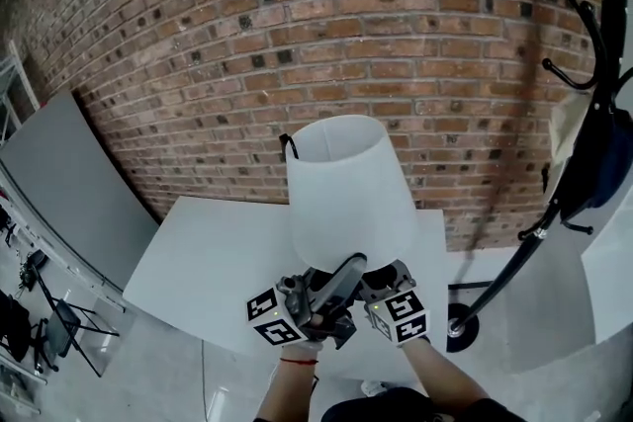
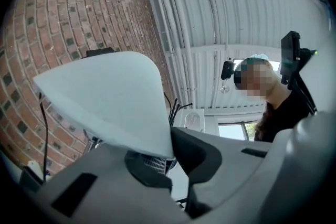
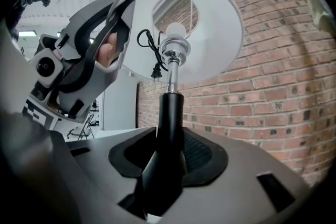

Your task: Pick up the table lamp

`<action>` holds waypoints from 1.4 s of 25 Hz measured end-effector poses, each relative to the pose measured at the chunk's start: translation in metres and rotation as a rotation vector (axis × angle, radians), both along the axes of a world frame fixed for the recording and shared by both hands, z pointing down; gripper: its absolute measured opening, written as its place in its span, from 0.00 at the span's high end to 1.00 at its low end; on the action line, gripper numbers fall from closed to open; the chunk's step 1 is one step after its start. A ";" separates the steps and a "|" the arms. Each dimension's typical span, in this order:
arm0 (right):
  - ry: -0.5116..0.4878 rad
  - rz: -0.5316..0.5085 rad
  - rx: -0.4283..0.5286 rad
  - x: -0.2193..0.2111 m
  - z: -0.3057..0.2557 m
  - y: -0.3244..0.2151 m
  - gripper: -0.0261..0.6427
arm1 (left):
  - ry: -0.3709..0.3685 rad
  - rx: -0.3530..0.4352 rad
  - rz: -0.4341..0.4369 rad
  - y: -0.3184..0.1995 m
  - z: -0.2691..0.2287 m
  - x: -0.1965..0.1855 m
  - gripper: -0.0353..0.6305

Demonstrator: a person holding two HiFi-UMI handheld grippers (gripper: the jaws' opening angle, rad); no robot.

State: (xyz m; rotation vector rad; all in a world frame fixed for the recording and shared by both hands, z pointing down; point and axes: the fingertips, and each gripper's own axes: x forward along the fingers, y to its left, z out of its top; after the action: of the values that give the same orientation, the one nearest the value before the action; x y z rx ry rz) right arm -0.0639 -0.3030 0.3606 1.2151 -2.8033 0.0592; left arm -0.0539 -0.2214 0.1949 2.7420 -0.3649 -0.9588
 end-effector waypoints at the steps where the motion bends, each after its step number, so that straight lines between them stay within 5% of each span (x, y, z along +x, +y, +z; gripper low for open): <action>1: -0.005 0.000 0.007 0.000 -0.004 0.000 0.73 | -0.002 0.007 0.001 0.001 -0.004 0.000 0.93; 35: -0.124 -0.037 0.237 -0.009 -0.143 0.029 0.74 | -0.079 0.207 -0.051 0.058 -0.121 0.007 0.93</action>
State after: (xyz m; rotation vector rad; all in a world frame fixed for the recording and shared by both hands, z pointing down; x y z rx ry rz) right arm -0.0728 -0.2742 0.2179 1.2438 -3.0090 -0.2133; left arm -0.0464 -0.1635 0.0744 2.9784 -0.3688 -0.9517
